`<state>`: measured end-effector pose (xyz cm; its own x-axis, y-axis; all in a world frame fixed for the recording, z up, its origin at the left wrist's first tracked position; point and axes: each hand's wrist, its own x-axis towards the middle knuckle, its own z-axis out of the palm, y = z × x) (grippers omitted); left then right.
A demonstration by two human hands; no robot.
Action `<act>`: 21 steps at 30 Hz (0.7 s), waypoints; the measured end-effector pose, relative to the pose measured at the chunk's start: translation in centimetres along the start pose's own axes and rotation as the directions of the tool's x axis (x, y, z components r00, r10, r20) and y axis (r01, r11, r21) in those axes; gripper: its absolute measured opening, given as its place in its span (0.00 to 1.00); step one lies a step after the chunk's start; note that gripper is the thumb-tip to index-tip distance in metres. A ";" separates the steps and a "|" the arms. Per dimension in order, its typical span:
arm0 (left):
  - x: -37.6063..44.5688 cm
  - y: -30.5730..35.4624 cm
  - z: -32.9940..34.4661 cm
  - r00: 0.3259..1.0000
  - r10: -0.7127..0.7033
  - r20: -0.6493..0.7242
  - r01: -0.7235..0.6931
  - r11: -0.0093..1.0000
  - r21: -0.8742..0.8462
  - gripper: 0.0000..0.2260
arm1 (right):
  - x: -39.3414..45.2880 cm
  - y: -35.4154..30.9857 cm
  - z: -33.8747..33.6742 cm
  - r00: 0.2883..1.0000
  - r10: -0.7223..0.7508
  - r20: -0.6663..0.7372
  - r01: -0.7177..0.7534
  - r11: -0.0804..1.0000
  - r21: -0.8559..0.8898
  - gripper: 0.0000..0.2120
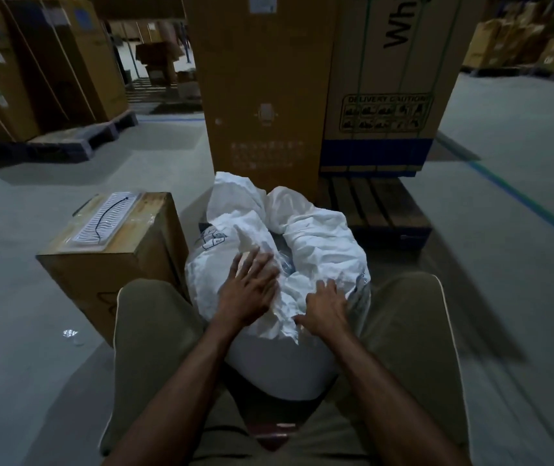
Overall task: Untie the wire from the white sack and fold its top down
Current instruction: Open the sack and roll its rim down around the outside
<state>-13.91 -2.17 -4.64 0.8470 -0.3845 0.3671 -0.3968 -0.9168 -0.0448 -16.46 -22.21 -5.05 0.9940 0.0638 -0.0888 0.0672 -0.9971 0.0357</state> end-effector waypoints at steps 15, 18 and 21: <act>-1.6 -0.2 0.8 0.960 -0.143 0.241 0.117 0.986 0.117 0.27 | 1.9 -0.2 2.3 0.999 -0.027 0.030 0.027 0.999 0.018 0.39; -1.2 -0.1 0.5 0.925 -0.098 0.367 0.061 0.992 0.111 0.23 | 1.7 0.0 2.3 0.996 -0.031 0.086 0.034 0.999 -0.038 0.35; -0.7 -3.1 1.5 0.810 -0.339 0.478 0.347 0.935 0.074 0.26 | 2.6 2.1 1.7 0.980 0.015 0.199 -0.024 0.999 0.043 0.33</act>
<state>-12.81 0.76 -6.14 0.9899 -0.0525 -0.1318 -0.0507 -0.9986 0.0171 -13.87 -24.25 -6.93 0.9578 0.0392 -0.2846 0.0393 -0.9992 -0.0054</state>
